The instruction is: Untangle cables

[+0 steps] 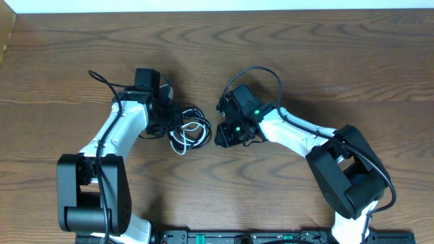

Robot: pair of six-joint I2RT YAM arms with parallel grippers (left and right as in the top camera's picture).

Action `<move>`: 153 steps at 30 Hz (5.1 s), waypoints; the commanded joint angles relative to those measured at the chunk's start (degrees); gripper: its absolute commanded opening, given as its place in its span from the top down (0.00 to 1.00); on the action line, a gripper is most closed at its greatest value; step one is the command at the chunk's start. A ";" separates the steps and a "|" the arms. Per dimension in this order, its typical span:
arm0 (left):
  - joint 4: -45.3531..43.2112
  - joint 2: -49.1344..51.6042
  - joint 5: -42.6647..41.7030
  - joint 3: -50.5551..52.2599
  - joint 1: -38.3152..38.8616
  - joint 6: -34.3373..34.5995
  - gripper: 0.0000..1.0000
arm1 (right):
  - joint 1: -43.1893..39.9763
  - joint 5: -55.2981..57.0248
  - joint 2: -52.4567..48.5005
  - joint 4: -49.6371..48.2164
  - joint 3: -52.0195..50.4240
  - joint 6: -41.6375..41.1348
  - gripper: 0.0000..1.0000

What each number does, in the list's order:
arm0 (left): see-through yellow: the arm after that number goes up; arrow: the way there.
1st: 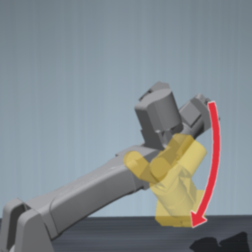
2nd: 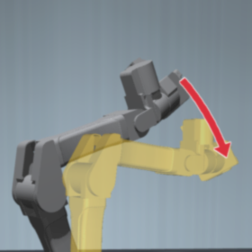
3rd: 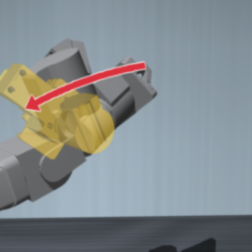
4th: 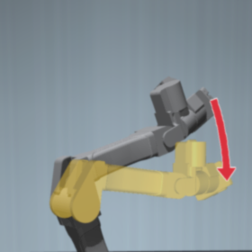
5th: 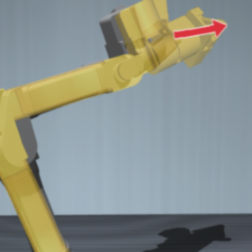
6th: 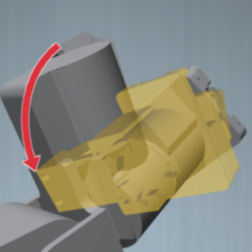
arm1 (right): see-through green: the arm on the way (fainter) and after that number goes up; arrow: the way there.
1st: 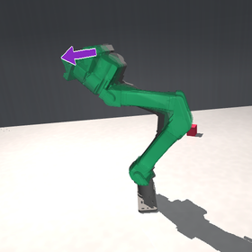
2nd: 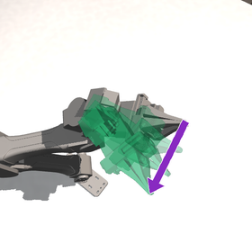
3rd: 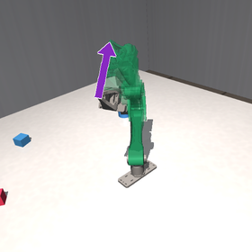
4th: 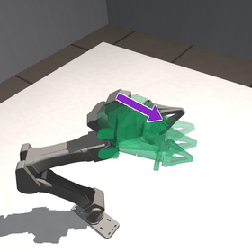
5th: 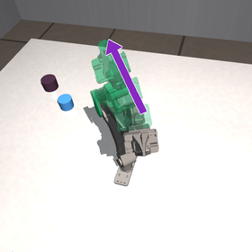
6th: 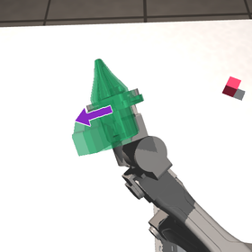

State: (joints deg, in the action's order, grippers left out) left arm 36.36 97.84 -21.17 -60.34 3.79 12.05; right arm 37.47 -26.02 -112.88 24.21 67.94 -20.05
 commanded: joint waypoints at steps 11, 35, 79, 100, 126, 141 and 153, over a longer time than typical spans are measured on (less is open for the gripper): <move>0.76 0.55 -9.62 0.22 -0.17 8.41 0.92 | -14.73 -42.07 0.50 0.07 -0.11 12.87 0.52; -1.97 0.66 -1.22 2.05 -0.20 8.15 0.75 | -1.07 -31.28 0.35 -7.30 -0.17 2.56 0.61; -2.58 0.66 -11.45 5.05 -0.17 4.11 0.92 | 0.13 -24.83 -0.66 -10.73 -0.17 1.88 0.63; -1.70 0.66 -11.17 5.05 -0.20 4.11 0.74 | 0.35 -21.44 -0.66 -10.51 -0.17 1.62 0.71; -0.76 0.66 -11.23 5.05 -0.20 4.55 0.62 | 4.63 -10.58 -0.68 -18.91 -0.17 -3.50 0.57; -0.85 0.66 -11.21 5.05 -0.20 4.55 0.62 | 0.04 -18.23 -0.68 -15.47 -0.17 -4.00 0.41; -3.41 0.63 -14.56 4.92 -1.75 4.52 0.62 | -6.01 -29.51 -0.68 -7.50 -0.22 8.09 0.31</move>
State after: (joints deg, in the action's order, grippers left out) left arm 33.98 97.86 -32.18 -55.72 3.33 16.71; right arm 31.62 -50.22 -113.10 16.49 67.72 -16.86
